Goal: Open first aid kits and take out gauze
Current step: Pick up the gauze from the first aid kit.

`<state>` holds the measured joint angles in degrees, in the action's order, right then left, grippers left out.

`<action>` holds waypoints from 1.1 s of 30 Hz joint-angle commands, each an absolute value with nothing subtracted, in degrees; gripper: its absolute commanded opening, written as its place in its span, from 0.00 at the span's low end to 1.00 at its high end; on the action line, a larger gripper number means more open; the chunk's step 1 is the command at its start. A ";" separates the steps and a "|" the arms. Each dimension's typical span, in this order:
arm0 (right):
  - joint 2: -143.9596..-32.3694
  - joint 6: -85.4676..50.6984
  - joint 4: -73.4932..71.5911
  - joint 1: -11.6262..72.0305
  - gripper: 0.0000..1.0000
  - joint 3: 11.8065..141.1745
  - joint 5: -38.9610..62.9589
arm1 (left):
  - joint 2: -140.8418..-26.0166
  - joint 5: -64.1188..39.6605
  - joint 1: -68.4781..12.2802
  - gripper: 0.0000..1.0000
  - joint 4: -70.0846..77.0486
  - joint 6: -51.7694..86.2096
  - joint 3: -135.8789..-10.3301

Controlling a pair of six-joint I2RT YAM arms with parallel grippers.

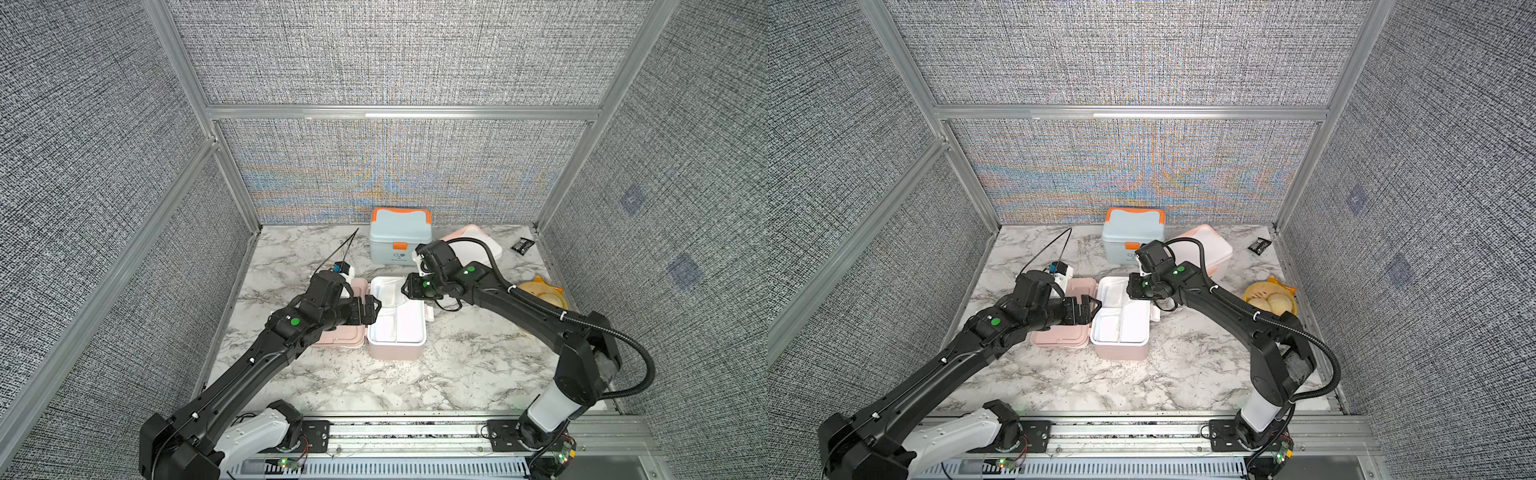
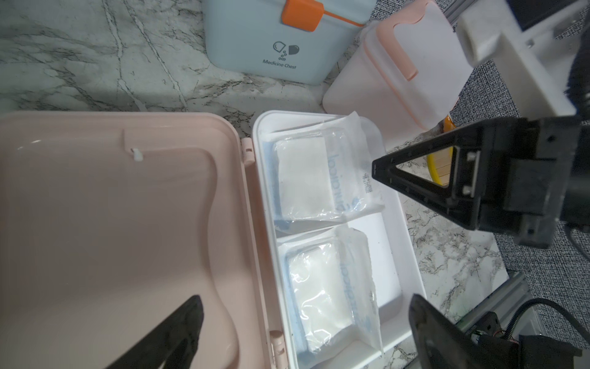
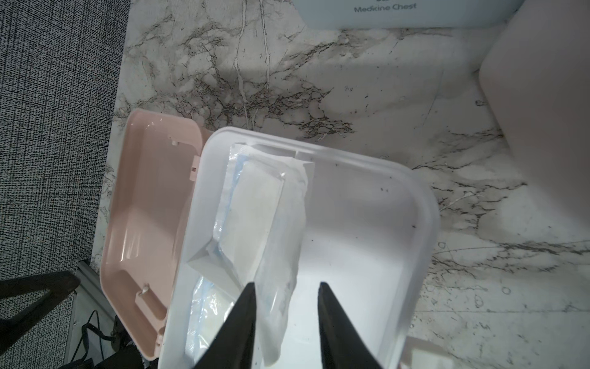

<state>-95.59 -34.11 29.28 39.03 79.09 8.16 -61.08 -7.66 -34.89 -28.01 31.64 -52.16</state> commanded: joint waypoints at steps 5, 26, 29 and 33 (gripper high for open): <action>-97.78 -35.39 27.53 38.89 0.23 79.36 11.33 | -60.65 -8.44 -34.89 0.99 -23.67 32.78 -50.32; -85.85 -36.92 24.65 38.79 0.00 73.48 8.92 | -57.39 -11.35 -34.81 0.99 -21.12 33.75 -47.62; -80.88 -36.65 24.99 38.28 0.00 70.91 7.63 | -55.43 -10.33 -34.88 0.99 -22.16 33.31 -47.48; -72.90 -35.98 26.59 36.67 0.00 66.23 6.38 | -52.62 -8.43 -34.85 0.99 -23.92 32.70 -47.41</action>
